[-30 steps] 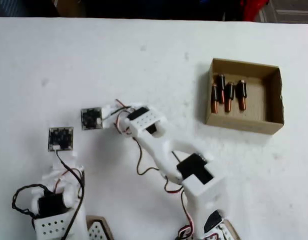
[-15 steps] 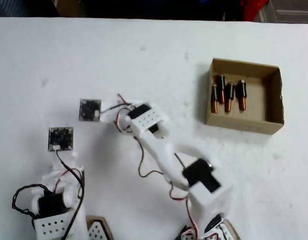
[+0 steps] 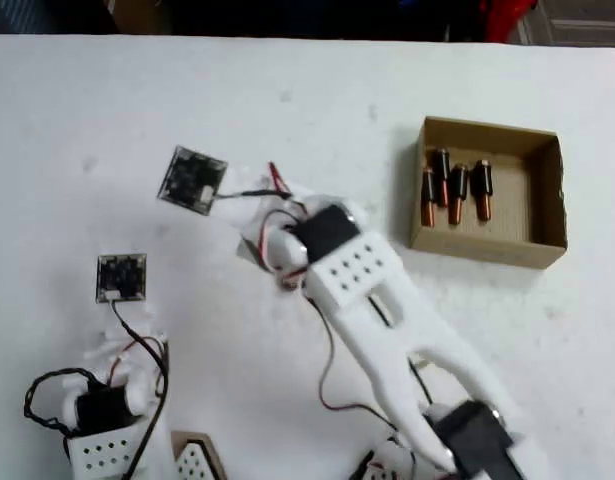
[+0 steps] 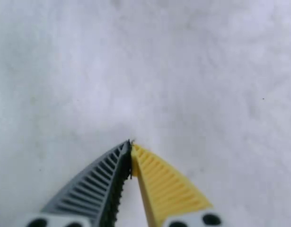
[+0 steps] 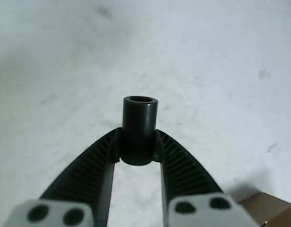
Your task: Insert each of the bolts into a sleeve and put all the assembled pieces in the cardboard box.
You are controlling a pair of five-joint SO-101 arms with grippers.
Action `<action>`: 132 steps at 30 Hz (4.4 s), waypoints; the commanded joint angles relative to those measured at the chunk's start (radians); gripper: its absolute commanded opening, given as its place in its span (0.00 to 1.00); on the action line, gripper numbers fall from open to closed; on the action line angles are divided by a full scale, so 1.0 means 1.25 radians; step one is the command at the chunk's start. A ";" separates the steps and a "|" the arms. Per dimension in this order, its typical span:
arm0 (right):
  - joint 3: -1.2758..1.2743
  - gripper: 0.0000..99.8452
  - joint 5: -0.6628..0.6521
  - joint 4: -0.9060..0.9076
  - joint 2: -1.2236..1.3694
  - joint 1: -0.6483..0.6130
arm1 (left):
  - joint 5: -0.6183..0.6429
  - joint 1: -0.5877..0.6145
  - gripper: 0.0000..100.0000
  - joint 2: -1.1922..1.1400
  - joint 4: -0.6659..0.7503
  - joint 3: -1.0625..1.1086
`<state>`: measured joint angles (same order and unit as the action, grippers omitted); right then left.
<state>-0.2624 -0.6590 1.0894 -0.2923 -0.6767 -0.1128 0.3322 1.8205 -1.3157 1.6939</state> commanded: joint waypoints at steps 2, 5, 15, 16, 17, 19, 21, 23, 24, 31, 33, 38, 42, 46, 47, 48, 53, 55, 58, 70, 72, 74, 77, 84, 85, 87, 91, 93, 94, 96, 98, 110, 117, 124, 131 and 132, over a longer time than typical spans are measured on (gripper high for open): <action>0.017 0.03 0.071 0.116 -0.127 -0.002 | -0.010 0.008 0.02 0.006 0.022 -0.001; 0.016 0.03 0.086 0.217 -0.181 -0.002 | -0.010 0.008 0.02 0.006 0.022 -0.001; -0.198 0.03 0.082 0.253 -0.352 0.148 | -0.010 0.008 0.02 0.006 0.022 -0.001; -0.232 0.03 0.083 0.228 -0.368 0.164 | -0.010 0.008 0.02 0.006 0.022 -0.001; -0.269 0.03 0.085 0.199 -0.384 0.179 | -0.010 0.008 0.02 0.006 0.022 -0.001; -0.352 0.03 0.086 0.134 -0.413 0.203 | -0.010 0.008 0.02 0.006 0.022 -0.001; -0.437 0.03 0.086 0.061 -0.439 0.219 | -0.010 0.008 0.02 0.006 0.022 -0.001; -0.514 0.03 0.086 -0.012 -0.461 0.228 | -0.010 0.008 0.02 0.006 0.022 -0.001; -0.547 0.03 0.086 -0.044 -0.467 0.233 | -0.010 0.008 0.02 0.006 0.022 -0.001; -0.700 0.03 0.086 -0.157 -0.471 0.253 | -0.010 0.008 0.02 0.006 0.022 -0.001; -0.725 0.03 0.087 -0.169 -0.471 0.271 | -0.010 0.008 0.02 0.006 0.022 -0.001; -0.789 0.03 0.087 -0.213 -0.471 0.293 | -0.010 0.008 0.02 0.006 0.022 -0.001; -0.825 0.03 0.086 -0.217 -0.471 0.292 | -0.010 0.008 0.02 0.006 0.022 -0.001; -0.854 0.03 0.081 -0.217 -0.471 0.292 | -0.010 0.008 0.02 0.006 0.022 -0.001; -0.857 0.03 0.081 -0.214 -0.471 0.292 | -0.010 0.008 0.02 0.006 0.022 -0.001; -0.858 0.03 0.080 -0.213 -0.471 0.292 | -0.010 0.008 0.02 0.006 0.022 -0.001; -0.856 0.12 0.079 -0.201 -0.472 0.292 | -0.010 0.008 0.02 0.006 0.022 -0.001; -0.852 0.14 0.075 -0.201 -0.472 0.292 | -0.010 0.008 0.02 0.006 0.022 -0.001; -0.837 0.14 0.044 -0.188 -0.472 0.290 | -0.010 0.008 0.02 0.006 0.022 -0.001; -0.754 0.14 0.042 -0.150 -0.431 0.290 | -0.010 0.008 0.02 0.006 0.022 -0.001; -0.716 0.14 0.044 -0.137 -0.374 0.290 | -0.010 0.008 0.02 0.006 0.022 -0.001; -0.685 0.14 0.047 -0.138 -0.309 0.292 | -0.010 0.008 0.02 0.006 0.022 -0.001; -0.652 0.14 0.048 -0.139 -0.228 0.292 | -0.010 0.008 0.02 0.006 0.022 -0.001; -0.632 0.14 0.048 -0.193 -0.120 0.293 | -0.010 0.008 0.02 0.006 0.022 -0.001; -0.632 0.14 0.048 -0.196 -0.112 0.294 | -0.010 0.008 0.02 0.006 0.022 -0.001; -0.631 0.14 0.048 -0.196 -0.101 0.294 | -0.010 0.008 0.02 0.006 0.022 -0.001; -0.631 0.08 0.045 -0.195 -0.091 0.295 | -0.010 0.008 0.02 0.006 0.022 -0.001; -0.631 0.06 0.045 -0.193 -0.091 0.295 | -0.010 0.008 0.02 0.006 0.022 -0.001; -0.631 0.05 0.045 -0.193 -0.091 0.295 | -0.010 0.008 0.02 0.006 0.022 -0.001; -0.632 0.04 0.045 -0.191 -0.091 0.295 | -0.010 0.008 0.02 0.006 0.022 -0.001; -0.636 0.01 0.045 -0.191 -0.091 0.294 | -0.010 0.008 0.02 0.006 0.022 -0.001; -0.565 0.02 0.048 -0.157 -0.100 0.295 | -0.009 -0.034 0.02 0.006 0.022 -0.001; -0.336 0.02 0.140 0.056 -0.100 0.292 | -0.010 -0.035 0.02 0.006 0.022 -0.001; -0.152 0.02 0.177 0.180 -0.100 0.290 | -0.010 -0.035 0.02 0.006 0.043 -0.001; 0.022 0.02 0.177 0.319 -0.138 0.290 | -0.010 -0.035 0.02 0.006 0.048 -0.001; 0.036 0.02 0.177 0.330 -0.163 0.290 | -0.012 -0.035 0.02 0.006 0.048 -0.001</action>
<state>-0.3161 -0.4488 1.4592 -0.4166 -0.3161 -0.1128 0.3046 1.8205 -1.2835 1.6939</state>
